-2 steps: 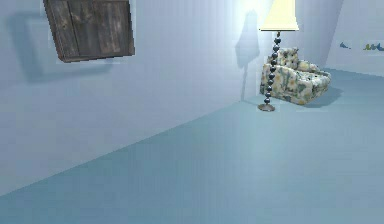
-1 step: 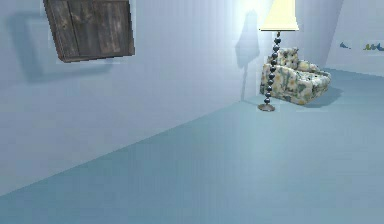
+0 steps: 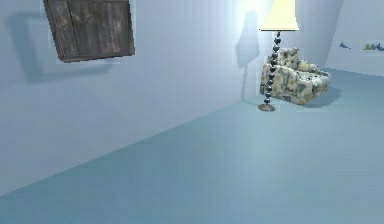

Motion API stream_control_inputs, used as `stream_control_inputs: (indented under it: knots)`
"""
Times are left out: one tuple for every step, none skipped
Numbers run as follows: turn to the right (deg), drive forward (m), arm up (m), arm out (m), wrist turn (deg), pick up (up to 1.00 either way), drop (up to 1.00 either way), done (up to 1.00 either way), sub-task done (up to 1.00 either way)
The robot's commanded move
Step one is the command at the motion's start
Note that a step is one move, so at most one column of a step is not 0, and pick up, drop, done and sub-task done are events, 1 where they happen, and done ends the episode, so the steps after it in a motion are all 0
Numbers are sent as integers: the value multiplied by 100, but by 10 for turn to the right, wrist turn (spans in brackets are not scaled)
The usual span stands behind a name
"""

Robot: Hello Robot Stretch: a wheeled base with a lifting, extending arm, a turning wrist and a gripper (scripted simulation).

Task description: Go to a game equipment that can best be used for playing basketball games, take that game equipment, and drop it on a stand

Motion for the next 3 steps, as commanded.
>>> stream_control_inputs:
  knots:
    - [0, 0, -30, 0, 0, 0, 0, 0, 0]
    - [0, 0, 0, 0, 0, 100, 0, 0, 0]
    - [0, 0, 10, 0, 0, 0, 0, 0, 0]
